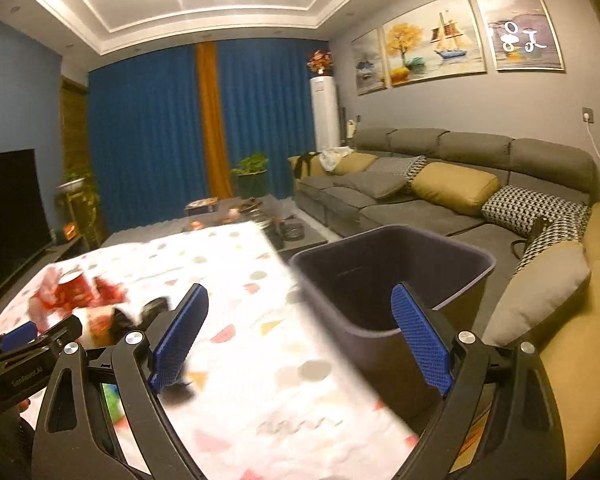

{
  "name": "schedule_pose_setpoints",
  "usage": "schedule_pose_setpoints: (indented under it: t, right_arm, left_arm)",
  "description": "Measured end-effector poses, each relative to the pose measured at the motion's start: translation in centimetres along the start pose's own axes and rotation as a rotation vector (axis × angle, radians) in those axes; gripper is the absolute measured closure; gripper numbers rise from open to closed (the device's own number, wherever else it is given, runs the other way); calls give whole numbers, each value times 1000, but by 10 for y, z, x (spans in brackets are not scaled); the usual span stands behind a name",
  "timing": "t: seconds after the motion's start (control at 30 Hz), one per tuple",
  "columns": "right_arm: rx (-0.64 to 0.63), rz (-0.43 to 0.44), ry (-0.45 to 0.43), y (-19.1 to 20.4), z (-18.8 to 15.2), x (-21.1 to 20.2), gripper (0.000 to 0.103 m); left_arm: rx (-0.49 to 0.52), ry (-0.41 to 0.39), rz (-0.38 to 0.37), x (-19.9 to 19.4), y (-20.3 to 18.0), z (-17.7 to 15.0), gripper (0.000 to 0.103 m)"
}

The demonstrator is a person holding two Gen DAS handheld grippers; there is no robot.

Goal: Collect trash
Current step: 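Move both open tools back over the remaining trash on the table, then grasp the pink tissue with the left tool while the right tool grasps the black bag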

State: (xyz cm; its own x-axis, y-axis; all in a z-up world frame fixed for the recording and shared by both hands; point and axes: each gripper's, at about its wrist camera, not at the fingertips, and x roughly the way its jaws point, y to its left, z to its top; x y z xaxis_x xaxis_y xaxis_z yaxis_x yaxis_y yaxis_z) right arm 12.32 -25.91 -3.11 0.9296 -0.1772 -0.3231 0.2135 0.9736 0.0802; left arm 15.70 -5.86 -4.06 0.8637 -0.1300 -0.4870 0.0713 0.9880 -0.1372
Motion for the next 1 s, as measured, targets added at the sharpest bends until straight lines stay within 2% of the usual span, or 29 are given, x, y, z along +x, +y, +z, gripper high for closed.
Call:
schedule_pose_setpoints:
  t: [0.2,0.43,0.73,0.93,1.0]
  right_arm:
    - [-23,60,15,35,-16,-11,13]
    - [-60,111,39,70,-31,-11,13]
    - [-83,134,50,84,-35,-8,13]
    - [-81,137,63,83,-35,-1,13]
    - [-82,138,70,83,-36,2,13]
  left_arm:
    - [-26,-8,41,-29,44,-12,12]
    - [-48,11,91,-34,78,-24,12]
    - [-61,60,37,-13,78,-26,12]
    - [-46,95,17,14,71,-17,26]
    - [-36,125,2,28,68,-14,41]
